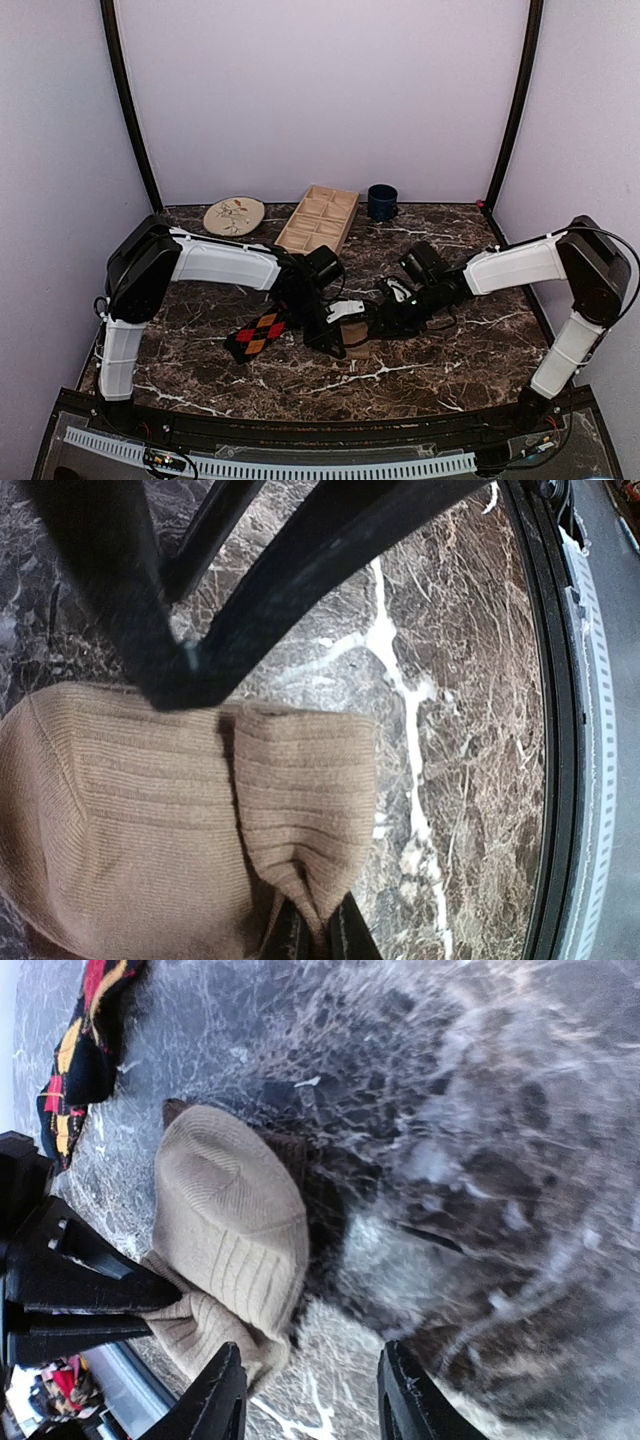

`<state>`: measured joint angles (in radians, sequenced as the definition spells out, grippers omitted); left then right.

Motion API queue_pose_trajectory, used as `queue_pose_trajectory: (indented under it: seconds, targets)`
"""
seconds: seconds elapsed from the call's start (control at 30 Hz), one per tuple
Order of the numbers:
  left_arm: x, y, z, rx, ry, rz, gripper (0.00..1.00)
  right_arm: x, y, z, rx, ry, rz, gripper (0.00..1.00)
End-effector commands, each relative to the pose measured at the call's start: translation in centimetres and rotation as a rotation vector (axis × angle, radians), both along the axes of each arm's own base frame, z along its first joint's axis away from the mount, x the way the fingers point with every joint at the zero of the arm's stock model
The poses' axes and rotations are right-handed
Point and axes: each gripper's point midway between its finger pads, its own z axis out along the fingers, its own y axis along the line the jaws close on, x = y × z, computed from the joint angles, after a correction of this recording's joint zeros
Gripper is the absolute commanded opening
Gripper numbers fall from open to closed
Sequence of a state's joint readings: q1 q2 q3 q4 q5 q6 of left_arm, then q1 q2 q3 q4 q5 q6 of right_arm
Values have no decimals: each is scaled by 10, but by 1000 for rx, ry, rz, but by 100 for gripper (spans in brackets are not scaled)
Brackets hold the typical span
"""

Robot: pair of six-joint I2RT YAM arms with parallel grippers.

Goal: Roll the socks
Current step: Roll the sock at the center of the board.

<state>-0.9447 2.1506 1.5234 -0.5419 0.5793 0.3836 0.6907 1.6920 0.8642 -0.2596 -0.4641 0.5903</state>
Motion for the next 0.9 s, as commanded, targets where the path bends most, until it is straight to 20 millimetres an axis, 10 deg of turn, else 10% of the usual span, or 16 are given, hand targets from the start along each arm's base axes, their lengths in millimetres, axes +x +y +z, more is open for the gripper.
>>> queue_pose_trajectory:
  seconds: [0.0, 0.87]
  targets:
    - [-8, 14, -13, 79, 106, 19, 5, 8, -15, 11, -43, -113, -17, 44]
    - [2, 15, -16, 108, 315, 76, 5, -39, 3, 76, -302, -698, 310, 44]
